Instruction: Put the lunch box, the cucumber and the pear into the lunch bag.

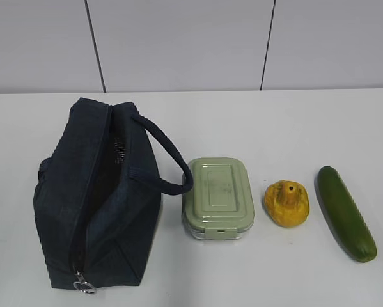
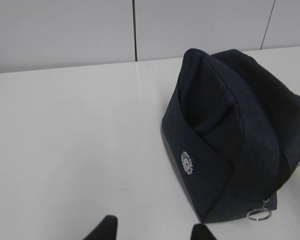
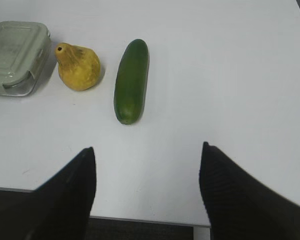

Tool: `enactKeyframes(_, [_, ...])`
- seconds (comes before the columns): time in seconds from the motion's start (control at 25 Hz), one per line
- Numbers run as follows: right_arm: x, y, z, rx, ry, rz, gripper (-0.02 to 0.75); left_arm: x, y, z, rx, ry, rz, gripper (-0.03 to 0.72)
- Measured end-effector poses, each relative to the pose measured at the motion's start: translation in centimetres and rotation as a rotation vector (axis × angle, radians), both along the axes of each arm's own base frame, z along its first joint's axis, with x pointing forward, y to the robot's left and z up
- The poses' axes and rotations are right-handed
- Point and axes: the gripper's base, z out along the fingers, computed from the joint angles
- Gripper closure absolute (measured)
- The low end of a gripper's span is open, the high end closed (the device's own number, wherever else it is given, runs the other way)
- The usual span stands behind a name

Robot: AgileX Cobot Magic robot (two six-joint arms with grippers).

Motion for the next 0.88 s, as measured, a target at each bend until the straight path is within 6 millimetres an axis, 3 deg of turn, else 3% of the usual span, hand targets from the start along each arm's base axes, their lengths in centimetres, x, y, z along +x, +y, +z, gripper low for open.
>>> enactKeyframes(0.16, [1.5,0.2,0.0,-0.009,0.104,0.001,0.239,1.6,-0.4,1.5,-0.035,0.075,-0.023,0.411])
enactKeyframes(0.36, [5.1,0.8,0.1,0.025,0.285,-0.009,0.241,6.4,-1.7,4.2,-0.2,0.136,-0.081,0.411])
enactKeyframes(0.52, [8.3,1.3,1.1,0.034,0.317,-0.006,0.241,10.4,-2.3,5.8,-0.24,0.16,-0.114,0.411])
enactKeyframes(0.88, [17.0,2.4,1.8,0.042,0.469,0.003,0.241,19.3,-3.5,5.3,-0.301,0.319,-0.196,0.411])
